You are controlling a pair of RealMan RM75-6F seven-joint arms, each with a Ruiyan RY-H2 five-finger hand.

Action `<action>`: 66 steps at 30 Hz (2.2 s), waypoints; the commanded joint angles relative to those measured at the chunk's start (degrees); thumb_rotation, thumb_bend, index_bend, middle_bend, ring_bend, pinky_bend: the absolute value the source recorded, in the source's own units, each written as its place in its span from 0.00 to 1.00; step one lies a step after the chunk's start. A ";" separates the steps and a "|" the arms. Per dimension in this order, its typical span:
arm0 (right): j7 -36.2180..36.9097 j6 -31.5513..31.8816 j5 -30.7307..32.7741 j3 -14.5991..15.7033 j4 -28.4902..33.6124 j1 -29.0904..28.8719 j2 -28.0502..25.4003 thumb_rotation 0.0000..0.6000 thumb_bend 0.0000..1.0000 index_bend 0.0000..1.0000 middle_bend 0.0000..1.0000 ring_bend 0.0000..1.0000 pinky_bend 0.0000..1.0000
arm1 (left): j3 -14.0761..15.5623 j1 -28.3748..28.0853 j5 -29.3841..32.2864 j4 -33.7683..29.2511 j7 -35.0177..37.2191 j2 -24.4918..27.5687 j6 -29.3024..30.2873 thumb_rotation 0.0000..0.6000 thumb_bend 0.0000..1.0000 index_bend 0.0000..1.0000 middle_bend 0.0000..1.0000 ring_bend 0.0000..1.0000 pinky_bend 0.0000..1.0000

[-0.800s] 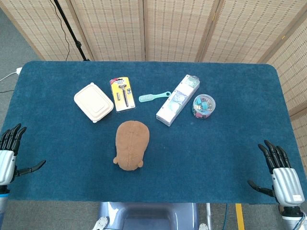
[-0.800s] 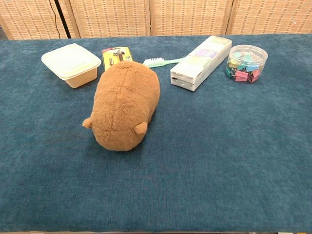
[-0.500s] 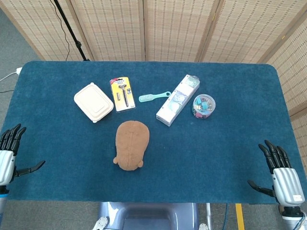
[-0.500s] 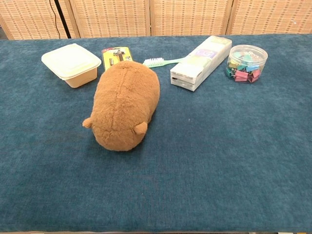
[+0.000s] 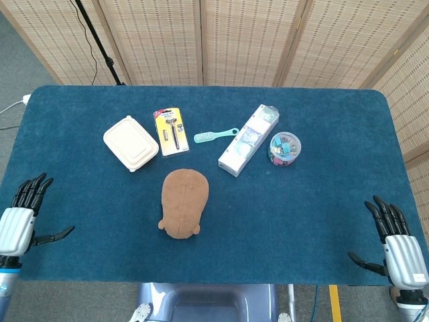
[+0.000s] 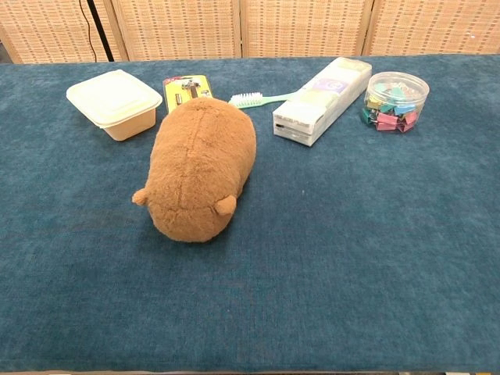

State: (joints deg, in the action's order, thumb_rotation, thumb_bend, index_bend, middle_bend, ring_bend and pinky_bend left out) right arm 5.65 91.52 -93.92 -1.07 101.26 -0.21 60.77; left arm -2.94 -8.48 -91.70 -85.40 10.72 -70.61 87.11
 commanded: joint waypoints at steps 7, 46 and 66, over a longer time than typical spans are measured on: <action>0.52 -0.03 0.44 -0.26 -0.03 -0.04 -0.27 1.00 0.00 0.00 0.00 0.00 0.00 | -1.44 -7.12 -7.49 -11.47 -11.09 1.60 -4.68 0.27 0.00 0.00 0.00 0.00 0.00; 3.58 -2.97 3.70 -1.36 -0.78 -1.32 -0.78 1.00 0.00 0.00 0.00 0.00 0.00 | -12.58 -33.04 23.90 -4.31 -44.40 -26.89 -28.45 0.02 0.00 0.00 0.00 0.00 0.00; 6.02 -3.72 5.34 -2.02 -1.23 -1.58 -1.44 1.00 0.00 0.00 0.00 0.00 0.00 | -13.87 -40.00 28.53 7.66 -42.21 -33.26 -31.17 0.02 0.00 0.00 0.00 0.00 0.00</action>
State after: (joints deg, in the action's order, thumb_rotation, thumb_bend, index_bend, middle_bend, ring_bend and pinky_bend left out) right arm 11.66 87.81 -88.58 -3.08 100.02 -1.78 59.34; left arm -16.84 -47.90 -62.69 -78.51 -32.17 -103.33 56.18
